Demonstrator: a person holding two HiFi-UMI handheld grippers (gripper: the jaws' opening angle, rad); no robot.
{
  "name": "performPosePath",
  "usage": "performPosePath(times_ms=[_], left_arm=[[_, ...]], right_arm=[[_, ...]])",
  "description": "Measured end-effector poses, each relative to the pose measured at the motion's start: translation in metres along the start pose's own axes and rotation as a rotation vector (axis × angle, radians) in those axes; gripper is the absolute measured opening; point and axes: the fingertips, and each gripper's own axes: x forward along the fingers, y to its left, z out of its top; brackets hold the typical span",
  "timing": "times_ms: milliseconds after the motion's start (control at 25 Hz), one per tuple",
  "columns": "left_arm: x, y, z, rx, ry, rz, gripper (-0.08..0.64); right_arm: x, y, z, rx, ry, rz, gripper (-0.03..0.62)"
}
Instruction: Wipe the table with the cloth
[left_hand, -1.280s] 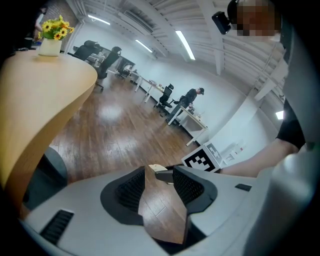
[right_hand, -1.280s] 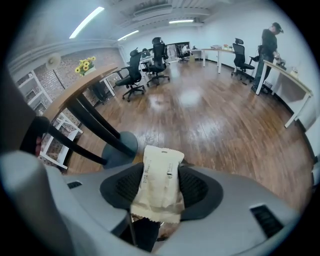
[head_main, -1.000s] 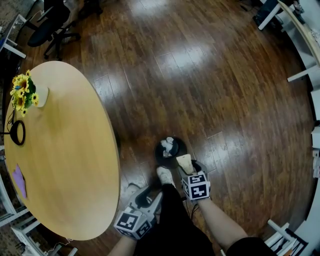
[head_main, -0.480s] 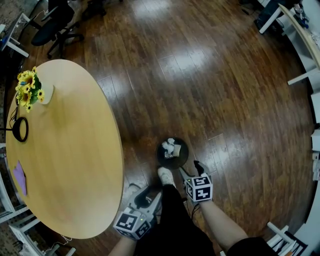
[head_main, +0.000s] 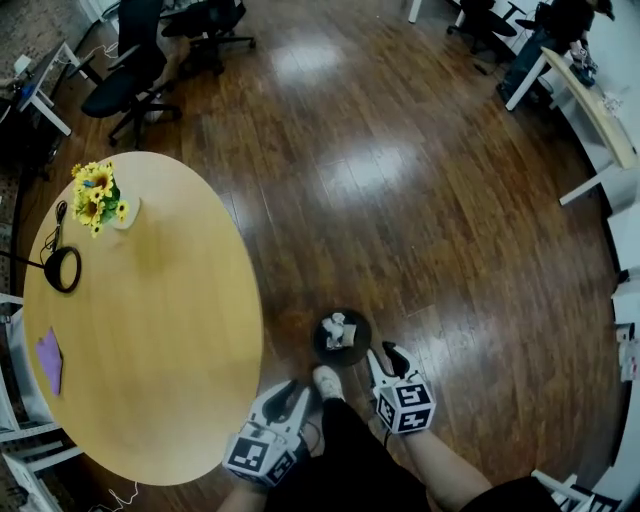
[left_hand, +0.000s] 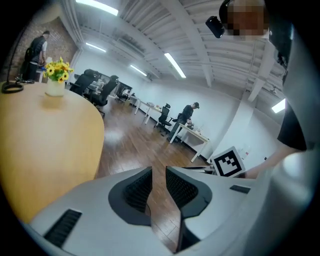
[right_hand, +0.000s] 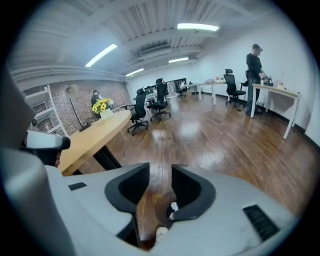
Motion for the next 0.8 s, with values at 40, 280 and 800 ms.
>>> performPosePath(times_ms=[40, 280, 800], left_arm=[[-0.007, 0.002, 0.012, 0.005, -0.033, 0.012, 0.074], [-0.069, 0.026, 0.099, 0.044, -0.283, 0.134, 0.0], [-0.292, 0.113, 0.144, -0.023, -0.67, 0.524, 0.0]], right_arm=[[-0.009, 0.002, 0.013, -0.006, -0.029, -0.005, 0.119], [-0.036, 0.035, 0.102, -0.066, -0.188, 0.076, 0.003], [-0.059, 0.19, 0.192, -0.145, -0.386, 0.416, 0.002]])
